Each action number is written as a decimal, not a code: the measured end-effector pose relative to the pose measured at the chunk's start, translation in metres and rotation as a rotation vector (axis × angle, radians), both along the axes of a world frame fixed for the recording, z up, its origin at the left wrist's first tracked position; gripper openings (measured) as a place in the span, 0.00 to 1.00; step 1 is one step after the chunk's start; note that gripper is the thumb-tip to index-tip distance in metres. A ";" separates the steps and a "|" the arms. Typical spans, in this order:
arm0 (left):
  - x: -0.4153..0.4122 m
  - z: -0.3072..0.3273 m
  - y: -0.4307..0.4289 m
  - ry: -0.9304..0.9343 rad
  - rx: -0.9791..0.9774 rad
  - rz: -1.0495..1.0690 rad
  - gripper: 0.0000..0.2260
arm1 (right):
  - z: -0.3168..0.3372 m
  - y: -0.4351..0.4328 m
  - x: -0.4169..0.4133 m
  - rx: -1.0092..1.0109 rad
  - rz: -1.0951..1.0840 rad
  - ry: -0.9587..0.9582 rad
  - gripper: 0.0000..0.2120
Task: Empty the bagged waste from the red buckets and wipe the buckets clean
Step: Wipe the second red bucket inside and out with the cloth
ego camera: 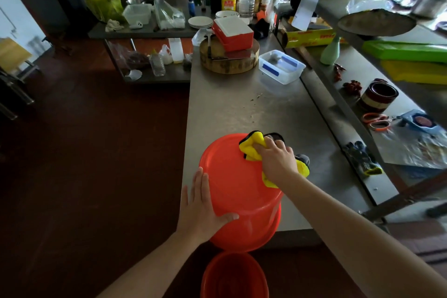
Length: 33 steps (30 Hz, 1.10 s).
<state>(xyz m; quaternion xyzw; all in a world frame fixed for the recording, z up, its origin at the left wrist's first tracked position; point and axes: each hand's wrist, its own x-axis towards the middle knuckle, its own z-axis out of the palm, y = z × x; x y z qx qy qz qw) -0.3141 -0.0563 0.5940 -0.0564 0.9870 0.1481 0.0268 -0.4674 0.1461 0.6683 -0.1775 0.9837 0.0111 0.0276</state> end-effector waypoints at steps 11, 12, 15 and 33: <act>0.002 -0.002 0.003 0.047 0.058 0.023 0.64 | 0.002 0.019 0.098 0.035 0.040 -0.077 0.27; 0.003 -0.003 0.003 0.064 0.078 0.024 0.65 | 0.002 0.015 0.107 0.030 0.065 -0.085 0.26; 0.005 -0.005 0.003 0.102 0.152 0.030 0.65 | -0.001 -0.004 0.120 0.014 0.133 -0.106 0.25; -0.001 -0.015 -0.001 0.190 0.383 0.057 0.64 | 0.003 -0.096 0.051 0.032 0.251 -0.085 0.20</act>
